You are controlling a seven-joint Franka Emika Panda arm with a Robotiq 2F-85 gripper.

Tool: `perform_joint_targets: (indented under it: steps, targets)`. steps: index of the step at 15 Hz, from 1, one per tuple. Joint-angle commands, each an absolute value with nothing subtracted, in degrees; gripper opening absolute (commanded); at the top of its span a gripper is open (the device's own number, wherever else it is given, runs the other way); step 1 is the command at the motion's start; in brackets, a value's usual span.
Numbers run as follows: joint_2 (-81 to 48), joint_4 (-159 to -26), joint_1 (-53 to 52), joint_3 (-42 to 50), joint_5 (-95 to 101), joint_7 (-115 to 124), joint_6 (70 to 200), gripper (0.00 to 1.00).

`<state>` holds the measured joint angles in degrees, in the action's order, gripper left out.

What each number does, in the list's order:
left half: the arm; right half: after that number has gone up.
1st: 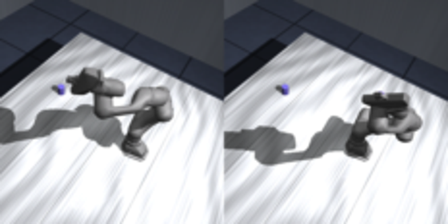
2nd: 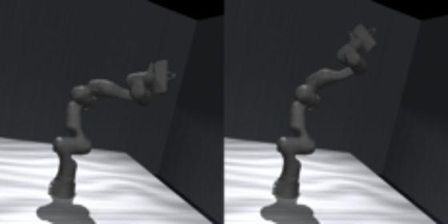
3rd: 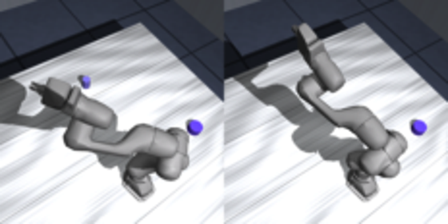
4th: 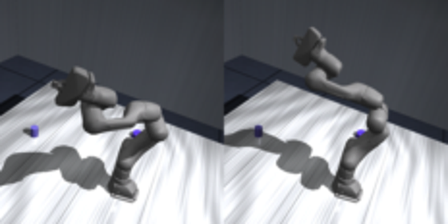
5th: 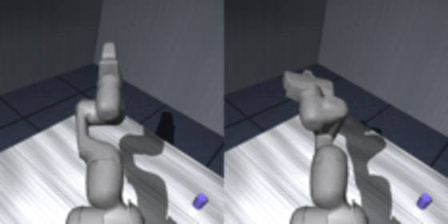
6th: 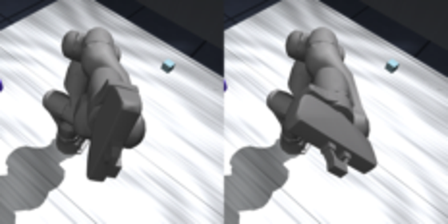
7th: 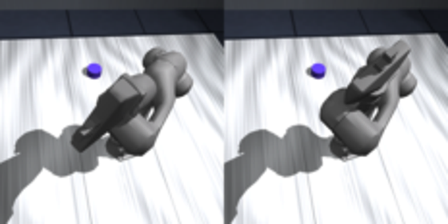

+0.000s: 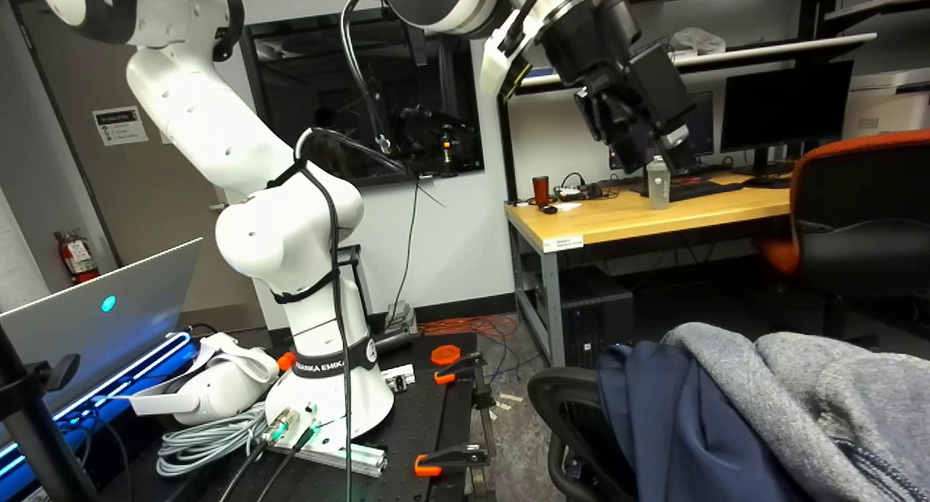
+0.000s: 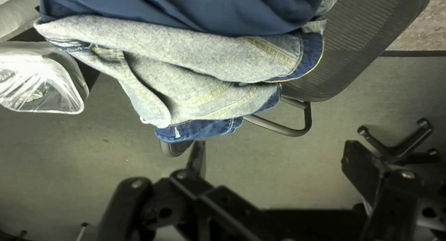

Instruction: Hang the denim jacket over the backrest of the chair

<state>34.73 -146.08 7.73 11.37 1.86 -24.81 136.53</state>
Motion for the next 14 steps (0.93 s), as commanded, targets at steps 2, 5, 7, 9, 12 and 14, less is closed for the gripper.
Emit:
perform_joint_targets:
  steps: [2,5,7,9,12,14]
  targets:
    - [35.95,-146.97,6.59,12.45,2.86,-24.22,136.4,1.0]
    - [36.24,-147.19,6.58,12.45,2.88,-24.26,136.4,1.0]
    - [36.25,-147.2,6.58,12.46,2.88,-24.27,136.4,1.0]
    - [36.27,-147.2,6.58,12.46,2.88,-24.29,136.4,1.0]
    - [36.28,-147.21,6.58,12.46,2.88,-24.29,136.4,1.0]
    - [36.28,-147.21,6.58,12.46,2.88,-24.29,136.4,1.0]
